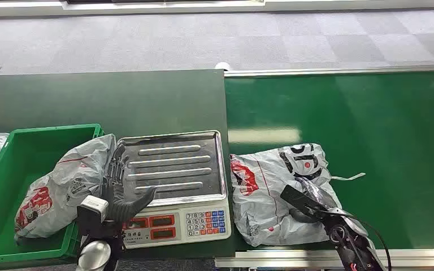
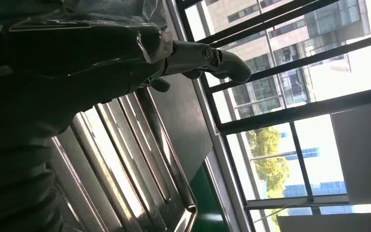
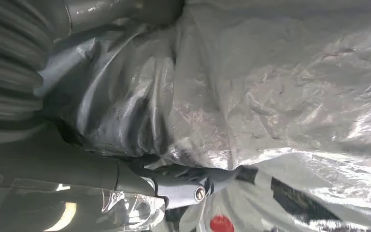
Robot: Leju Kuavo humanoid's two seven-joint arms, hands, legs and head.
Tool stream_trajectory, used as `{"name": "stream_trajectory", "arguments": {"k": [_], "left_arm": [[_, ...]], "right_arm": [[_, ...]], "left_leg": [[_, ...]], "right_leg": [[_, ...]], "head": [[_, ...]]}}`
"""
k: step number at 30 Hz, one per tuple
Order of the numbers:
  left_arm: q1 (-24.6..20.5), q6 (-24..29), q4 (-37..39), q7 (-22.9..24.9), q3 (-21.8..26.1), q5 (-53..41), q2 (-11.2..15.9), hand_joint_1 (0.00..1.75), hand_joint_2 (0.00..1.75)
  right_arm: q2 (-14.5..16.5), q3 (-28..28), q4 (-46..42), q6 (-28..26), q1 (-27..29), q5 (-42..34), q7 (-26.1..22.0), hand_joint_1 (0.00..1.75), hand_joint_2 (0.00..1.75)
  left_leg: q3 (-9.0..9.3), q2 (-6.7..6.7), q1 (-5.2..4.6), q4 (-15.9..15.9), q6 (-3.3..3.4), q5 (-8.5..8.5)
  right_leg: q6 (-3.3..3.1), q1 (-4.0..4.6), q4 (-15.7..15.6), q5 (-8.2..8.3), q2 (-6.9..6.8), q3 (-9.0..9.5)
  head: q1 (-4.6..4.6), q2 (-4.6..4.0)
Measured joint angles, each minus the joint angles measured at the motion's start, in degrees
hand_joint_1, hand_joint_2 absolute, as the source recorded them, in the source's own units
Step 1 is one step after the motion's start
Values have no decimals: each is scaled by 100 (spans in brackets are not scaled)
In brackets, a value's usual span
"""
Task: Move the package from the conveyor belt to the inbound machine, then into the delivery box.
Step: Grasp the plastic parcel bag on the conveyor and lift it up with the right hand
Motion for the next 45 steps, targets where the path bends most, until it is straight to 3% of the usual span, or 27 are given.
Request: {"name": "stream_trajectory", "arguments": {"k": [16, 38, 45], "left_arm": [[-223, 76, 210, -78, -40, 40, 206, 0, 175], [-106, 153, 67, -2, 4, 7, 331, 0, 175], [69, 192, -204, -14, 119, -94, 339, 0, 175]], "right_arm": [[118, 451, -728, 145, -415, -272, -789, 175, 175], [83, 721, -1092, 187, -443, -274, -667, 175, 175], [16, 481, -1896, -293, -217, -616, -599, 175, 175]], "left_leg": [[-40, 2, 1, 0, 1, 3], [-44, 1, 1, 1, 1, 3], [-53, 0, 1, 1, 1, 3]], "right_leg": [[-2, 3, 5, 2, 2, -40], [-1, 3, 5, 2, 1, -43], [-1, 3, 5, 2, 1, -51]], "head": [[-1, 0], [-1, 0], [-1, 0]]}}
